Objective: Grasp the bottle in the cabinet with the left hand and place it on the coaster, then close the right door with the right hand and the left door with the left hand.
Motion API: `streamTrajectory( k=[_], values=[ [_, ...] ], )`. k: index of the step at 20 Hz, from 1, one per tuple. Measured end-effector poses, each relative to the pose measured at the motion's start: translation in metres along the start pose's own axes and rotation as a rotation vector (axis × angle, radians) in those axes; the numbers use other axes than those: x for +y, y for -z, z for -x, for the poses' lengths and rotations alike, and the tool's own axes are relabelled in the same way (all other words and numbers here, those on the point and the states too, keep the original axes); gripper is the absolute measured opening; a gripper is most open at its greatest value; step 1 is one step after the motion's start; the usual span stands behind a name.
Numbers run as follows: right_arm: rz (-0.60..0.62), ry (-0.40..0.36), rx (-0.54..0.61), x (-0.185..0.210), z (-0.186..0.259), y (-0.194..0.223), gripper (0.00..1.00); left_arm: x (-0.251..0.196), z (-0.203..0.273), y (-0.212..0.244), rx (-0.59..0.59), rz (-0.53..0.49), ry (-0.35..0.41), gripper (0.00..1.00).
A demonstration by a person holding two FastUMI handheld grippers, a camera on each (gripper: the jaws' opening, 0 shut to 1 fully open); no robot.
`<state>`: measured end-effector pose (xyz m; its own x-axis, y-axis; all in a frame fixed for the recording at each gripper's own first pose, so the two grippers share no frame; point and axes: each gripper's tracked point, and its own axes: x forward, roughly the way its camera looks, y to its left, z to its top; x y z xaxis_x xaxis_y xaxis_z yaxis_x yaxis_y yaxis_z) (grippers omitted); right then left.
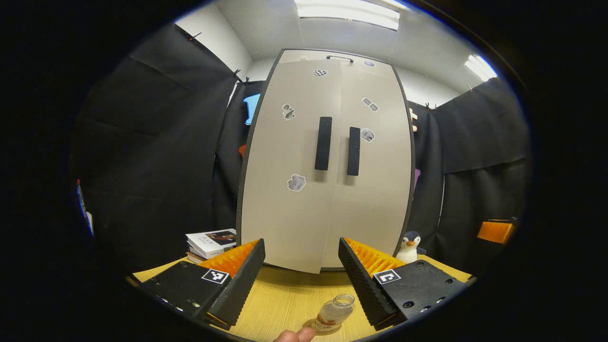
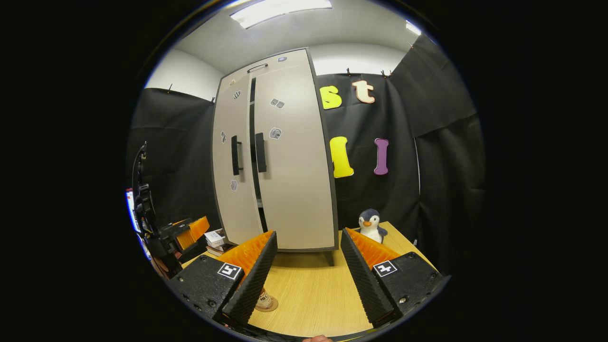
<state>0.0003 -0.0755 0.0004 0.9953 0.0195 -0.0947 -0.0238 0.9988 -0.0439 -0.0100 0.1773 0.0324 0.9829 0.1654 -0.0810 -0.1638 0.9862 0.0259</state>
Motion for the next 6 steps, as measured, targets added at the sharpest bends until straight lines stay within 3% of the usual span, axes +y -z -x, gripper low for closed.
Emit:
streamTrajectory(
  k=[1, 6],
  values=[
    [0.002, 0.0, -0.001, 0.0, 0.0014, 0.0003, 0.83, 0.0006, 0.0002, -0.0005, -0.002, 0.0, -0.002, 0.94],
    [-0.009, -0.005, -0.005, 0.0008, 0.0024, -0.002, 0.83, 0.0004, 0.0007, -0.0006, -0.006, -0.002, -0.002, 0.94]
  ],
)
